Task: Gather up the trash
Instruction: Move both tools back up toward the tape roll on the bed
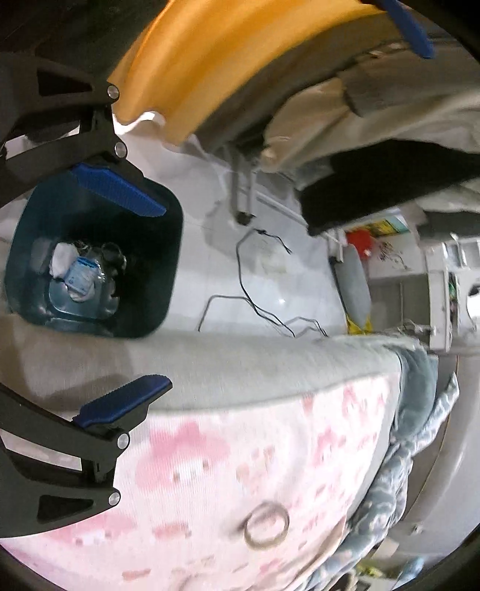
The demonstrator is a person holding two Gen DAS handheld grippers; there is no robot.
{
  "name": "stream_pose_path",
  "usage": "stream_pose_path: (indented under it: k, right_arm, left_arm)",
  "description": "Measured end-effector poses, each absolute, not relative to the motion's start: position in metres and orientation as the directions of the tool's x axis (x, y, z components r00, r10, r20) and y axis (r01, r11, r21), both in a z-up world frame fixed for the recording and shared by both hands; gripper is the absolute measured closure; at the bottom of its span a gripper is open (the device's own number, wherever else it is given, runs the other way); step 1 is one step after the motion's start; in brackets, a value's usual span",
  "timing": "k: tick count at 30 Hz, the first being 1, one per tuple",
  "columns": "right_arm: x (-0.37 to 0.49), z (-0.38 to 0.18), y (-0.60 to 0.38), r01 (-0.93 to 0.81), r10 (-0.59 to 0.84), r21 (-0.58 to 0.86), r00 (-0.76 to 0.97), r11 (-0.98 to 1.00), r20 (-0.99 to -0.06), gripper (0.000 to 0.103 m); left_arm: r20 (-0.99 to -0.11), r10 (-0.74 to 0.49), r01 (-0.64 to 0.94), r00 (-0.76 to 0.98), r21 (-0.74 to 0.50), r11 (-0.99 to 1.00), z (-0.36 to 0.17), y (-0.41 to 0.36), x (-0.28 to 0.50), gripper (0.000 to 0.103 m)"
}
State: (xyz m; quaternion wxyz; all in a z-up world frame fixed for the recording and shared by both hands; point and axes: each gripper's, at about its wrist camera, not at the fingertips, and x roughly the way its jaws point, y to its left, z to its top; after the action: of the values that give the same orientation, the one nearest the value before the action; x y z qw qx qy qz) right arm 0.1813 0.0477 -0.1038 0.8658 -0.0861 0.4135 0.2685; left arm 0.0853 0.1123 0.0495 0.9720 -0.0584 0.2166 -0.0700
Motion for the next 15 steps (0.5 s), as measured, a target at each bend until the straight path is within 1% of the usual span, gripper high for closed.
stream_pose_path:
  k: [3, 4, 10, 15]
  right_arm:
    - [0.186, -0.088, 0.033, -0.517, 0.396, 0.072, 0.551, 0.853, -0.734, 0.014]
    - [0.188, -0.081, 0.026, -0.510, 0.395, 0.067, 0.570, 0.858, -0.721, 0.012]
    - [0.198, -0.055, -0.019, -0.434, 0.332, 0.012, 0.670, 0.901, -0.664, 0.010]
    - [0.211, -0.044, -0.062, -0.344, 0.287, 0.033, 0.721, 0.938, -0.630, 0.009]
  left_arm:
    - [-0.429, -0.200, 0.135, 0.881, -0.176, 0.975, 0.048, 0.105, 0.093, 0.006]
    - [-0.431, -0.204, 0.139, 0.879, -0.180, 0.974, 0.047, 0.103, 0.094, 0.006]
    - [-0.451, -0.202, 0.136, 0.869, -0.174, 0.975, 0.044, 0.087, 0.114, 0.005]
    - [-0.451, -0.212, 0.153, 0.867, -0.164, 0.975, 0.042, 0.069, 0.132, 0.004]
